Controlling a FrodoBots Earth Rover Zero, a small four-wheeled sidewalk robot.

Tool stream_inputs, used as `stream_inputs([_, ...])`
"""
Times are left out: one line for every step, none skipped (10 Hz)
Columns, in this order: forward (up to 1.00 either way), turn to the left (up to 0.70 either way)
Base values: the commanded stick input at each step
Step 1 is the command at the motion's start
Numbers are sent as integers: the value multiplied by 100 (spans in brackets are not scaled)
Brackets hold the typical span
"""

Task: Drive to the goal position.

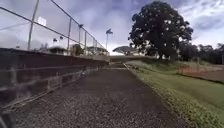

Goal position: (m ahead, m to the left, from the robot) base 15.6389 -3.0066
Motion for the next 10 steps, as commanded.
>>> stream_inputs([50,0])
stream_inputs([50,0])
stream_inputs([50,0])
stream_inputs([50,0])
stream_inputs([50,0])
stream_inputs([50,0])
stream_inputs([50,0])
stream_inputs([50,0])
stream_inputs([50,0])
stream_inputs([50,0])
